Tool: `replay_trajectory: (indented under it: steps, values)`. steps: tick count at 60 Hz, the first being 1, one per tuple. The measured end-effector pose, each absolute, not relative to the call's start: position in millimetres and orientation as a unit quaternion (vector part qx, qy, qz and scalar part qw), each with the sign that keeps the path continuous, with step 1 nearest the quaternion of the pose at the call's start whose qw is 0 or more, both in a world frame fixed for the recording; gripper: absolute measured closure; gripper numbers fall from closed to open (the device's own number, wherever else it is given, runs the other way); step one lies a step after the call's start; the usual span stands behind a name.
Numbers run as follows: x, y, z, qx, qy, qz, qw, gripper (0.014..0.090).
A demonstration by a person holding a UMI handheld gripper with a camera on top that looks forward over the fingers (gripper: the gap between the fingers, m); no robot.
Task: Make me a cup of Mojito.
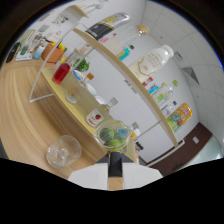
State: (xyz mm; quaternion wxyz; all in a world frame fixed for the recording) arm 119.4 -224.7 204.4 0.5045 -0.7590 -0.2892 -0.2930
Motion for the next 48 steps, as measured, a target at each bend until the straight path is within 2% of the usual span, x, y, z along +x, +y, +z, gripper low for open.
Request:
replay_trajectory:
  steps: [10,22,36,44,48]
  values:
    - [114,-213,215,-0.667,-0.419,-0.365,0.497,0.0889]
    - [106,-206,213,-0.56,-0.547,-0.417,0.462,0.089]
    - [106,-193,215,-0.463,-0.621,-0.469,0.425,0.0888]
    - [98,-195,217,-0.4,-0.657,-0.483,0.419,0.0888]
    - [92,-198,216,-0.386,-0.668,-0.479,0.418,0.089]
